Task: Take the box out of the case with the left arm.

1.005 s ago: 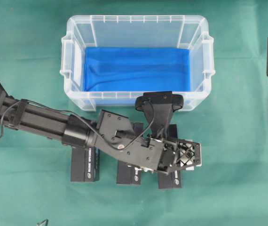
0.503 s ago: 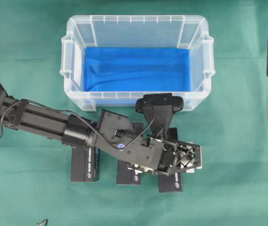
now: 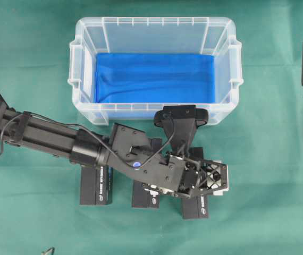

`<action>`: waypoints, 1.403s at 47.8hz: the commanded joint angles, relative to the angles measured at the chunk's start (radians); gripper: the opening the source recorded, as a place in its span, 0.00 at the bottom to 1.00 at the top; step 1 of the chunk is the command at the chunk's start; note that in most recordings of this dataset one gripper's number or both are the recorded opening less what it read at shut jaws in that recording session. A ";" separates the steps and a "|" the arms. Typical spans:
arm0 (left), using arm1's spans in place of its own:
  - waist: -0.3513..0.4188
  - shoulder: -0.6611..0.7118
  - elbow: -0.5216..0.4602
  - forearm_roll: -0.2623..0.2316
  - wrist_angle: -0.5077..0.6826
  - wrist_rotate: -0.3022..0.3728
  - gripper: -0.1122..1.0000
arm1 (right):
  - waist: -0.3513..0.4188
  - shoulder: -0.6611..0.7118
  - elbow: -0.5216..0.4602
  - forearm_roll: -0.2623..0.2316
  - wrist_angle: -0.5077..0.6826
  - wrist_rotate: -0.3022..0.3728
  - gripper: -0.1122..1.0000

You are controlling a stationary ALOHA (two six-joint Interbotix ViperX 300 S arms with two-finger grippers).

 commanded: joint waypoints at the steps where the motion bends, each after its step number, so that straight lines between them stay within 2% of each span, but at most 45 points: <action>1: -0.002 -0.038 -0.009 0.000 0.000 0.002 0.85 | -0.002 -0.002 -0.009 0.000 0.002 0.002 0.10; 9: 0.000 -0.064 -0.012 0.000 0.017 0.000 0.85 | -0.002 0.000 -0.009 0.000 0.002 0.000 0.10; 23: 0.021 -0.146 -0.060 0.000 0.166 0.014 0.84 | -0.002 -0.002 -0.009 0.000 0.002 0.000 0.10; 36: 0.032 -0.144 -0.120 0.002 0.176 0.061 0.84 | -0.002 -0.002 -0.009 0.000 0.000 0.002 0.10; 54: 0.028 -0.169 -0.071 0.002 0.179 0.077 0.84 | -0.002 0.000 -0.009 0.000 0.002 0.002 0.10; 59: 0.018 -0.193 -0.034 0.000 0.183 0.097 0.84 | -0.002 -0.002 -0.009 0.000 0.000 0.000 0.10; 67: -0.002 -0.265 0.071 0.000 0.189 0.091 0.84 | -0.002 -0.002 -0.009 0.000 0.002 0.002 0.10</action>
